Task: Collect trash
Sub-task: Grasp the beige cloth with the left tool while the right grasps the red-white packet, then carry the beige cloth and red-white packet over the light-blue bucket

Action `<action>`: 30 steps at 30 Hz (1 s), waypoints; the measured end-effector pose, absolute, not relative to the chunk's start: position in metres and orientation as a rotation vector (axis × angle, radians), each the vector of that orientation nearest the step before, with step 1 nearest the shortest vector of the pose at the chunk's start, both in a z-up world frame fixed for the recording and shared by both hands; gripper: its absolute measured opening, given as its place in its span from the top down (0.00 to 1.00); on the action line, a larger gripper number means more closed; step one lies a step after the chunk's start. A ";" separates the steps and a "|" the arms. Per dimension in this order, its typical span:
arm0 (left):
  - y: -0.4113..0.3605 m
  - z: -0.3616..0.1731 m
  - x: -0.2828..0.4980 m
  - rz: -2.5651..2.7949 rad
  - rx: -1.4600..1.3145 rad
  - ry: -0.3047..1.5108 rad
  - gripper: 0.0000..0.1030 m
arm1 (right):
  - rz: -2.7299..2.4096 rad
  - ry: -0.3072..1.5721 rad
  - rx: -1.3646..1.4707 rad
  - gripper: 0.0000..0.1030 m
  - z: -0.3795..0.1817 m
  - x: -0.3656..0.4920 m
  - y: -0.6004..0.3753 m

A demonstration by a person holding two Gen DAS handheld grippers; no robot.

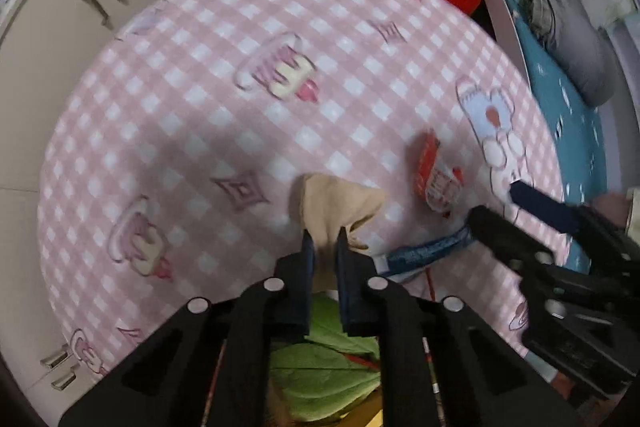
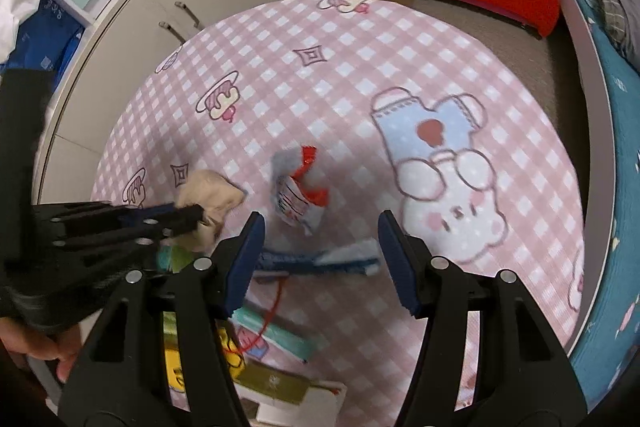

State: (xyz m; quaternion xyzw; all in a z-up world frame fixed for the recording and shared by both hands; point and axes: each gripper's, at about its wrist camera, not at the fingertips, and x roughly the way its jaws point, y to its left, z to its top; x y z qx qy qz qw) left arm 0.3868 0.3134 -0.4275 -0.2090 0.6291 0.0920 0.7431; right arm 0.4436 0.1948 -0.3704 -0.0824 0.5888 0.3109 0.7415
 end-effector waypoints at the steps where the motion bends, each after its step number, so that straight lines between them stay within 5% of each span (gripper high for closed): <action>1: 0.318 -0.424 0.385 0.211 -0.463 1.368 0.91 | 0.688 1.294 -0.186 0.43 -0.372 0.444 0.199; 7: 0.340 -0.405 0.374 0.282 -0.488 1.308 0.91 | 0.726 1.301 -0.262 0.44 -0.386 0.448 0.226; 9: 0.340 -0.401 0.368 0.301 -0.490 1.301 0.91 | 0.743 1.304 -0.293 0.64 -0.390 0.448 0.233; 14: 0.333 -0.392 0.363 0.332 -0.491 1.282 0.91 | 0.791 1.280 -0.339 0.77 -0.389 0.446 0.234; 30: 0.164 -0.315 0.450 0.205 -0.397 1.178 0.91 | 0.731 1.188 -0.055 0.78 -0.297 0.505 0.032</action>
